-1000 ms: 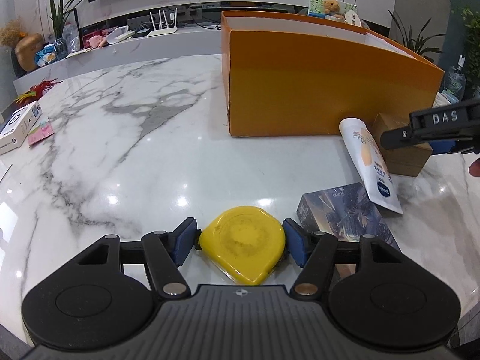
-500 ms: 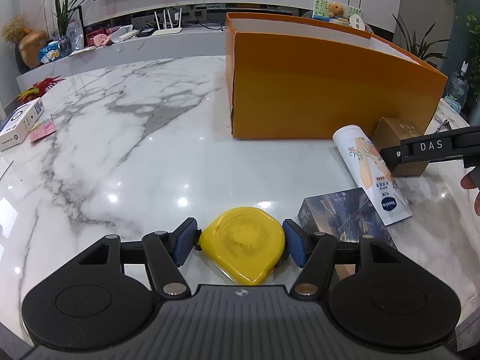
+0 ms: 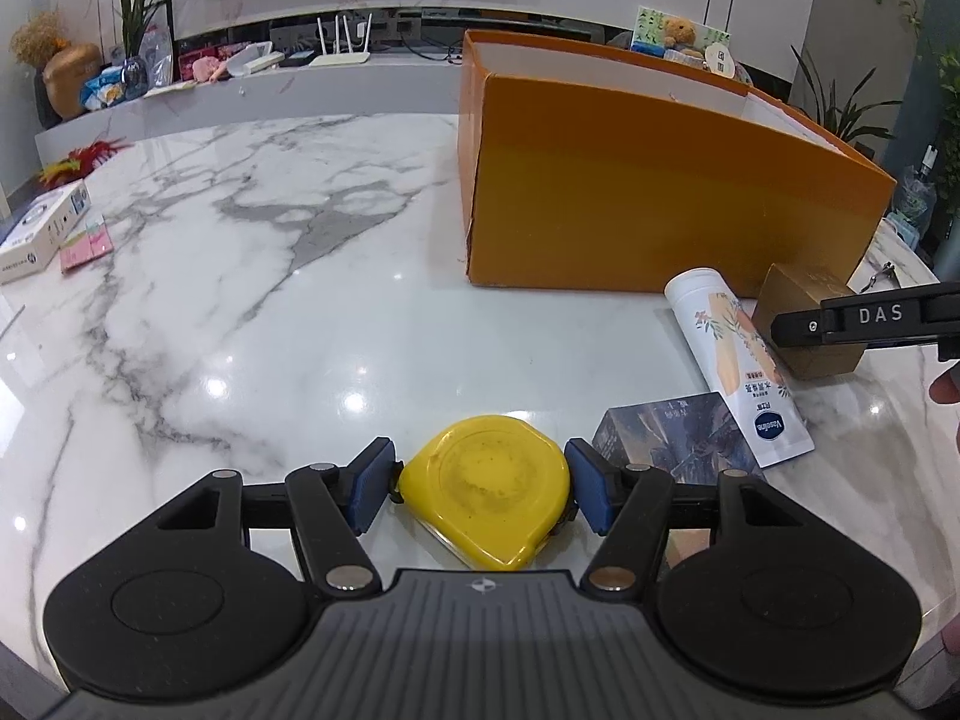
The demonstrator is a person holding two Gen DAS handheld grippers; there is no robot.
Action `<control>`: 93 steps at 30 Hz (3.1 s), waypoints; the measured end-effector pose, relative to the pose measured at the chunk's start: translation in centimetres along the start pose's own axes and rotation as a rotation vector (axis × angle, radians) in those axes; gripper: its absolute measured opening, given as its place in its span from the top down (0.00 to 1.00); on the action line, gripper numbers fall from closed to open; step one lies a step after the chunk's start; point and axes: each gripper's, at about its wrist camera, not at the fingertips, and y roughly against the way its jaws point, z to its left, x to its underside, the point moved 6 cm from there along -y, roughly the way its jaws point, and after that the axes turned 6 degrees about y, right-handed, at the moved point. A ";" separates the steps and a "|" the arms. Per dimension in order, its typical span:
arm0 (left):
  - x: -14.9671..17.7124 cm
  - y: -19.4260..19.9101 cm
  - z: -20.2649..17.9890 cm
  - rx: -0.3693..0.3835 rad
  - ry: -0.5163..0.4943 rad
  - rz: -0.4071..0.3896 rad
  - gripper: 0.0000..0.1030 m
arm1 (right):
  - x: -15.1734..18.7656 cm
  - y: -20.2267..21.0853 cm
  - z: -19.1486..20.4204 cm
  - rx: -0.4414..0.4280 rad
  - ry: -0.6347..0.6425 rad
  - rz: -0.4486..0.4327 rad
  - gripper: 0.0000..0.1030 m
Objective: Organize objects
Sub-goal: 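Lift the tape measure and gold box up toward the orange box with both tools, then lower the tape measure into the box while the right tool lowers the gold box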
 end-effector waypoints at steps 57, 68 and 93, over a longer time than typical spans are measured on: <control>-22.2 -4.7 -7.6 0.071 -0.084 -0.172 0.30 | -15.6 4.3 0.2 -0.127 0.084 -0.165 0.39; -22.5 -11.4 -7.5 0.039 -0.079 -0.025 0.30 | -15.2 -1.4 0.2 -0.147 0.102 -0.083 0.39; -22.3 -16.1 -8.5 0.012 -0.102 0.191 0.30 | -14.1 -3.8 1.2 -0.164 0.164 0.055 0.40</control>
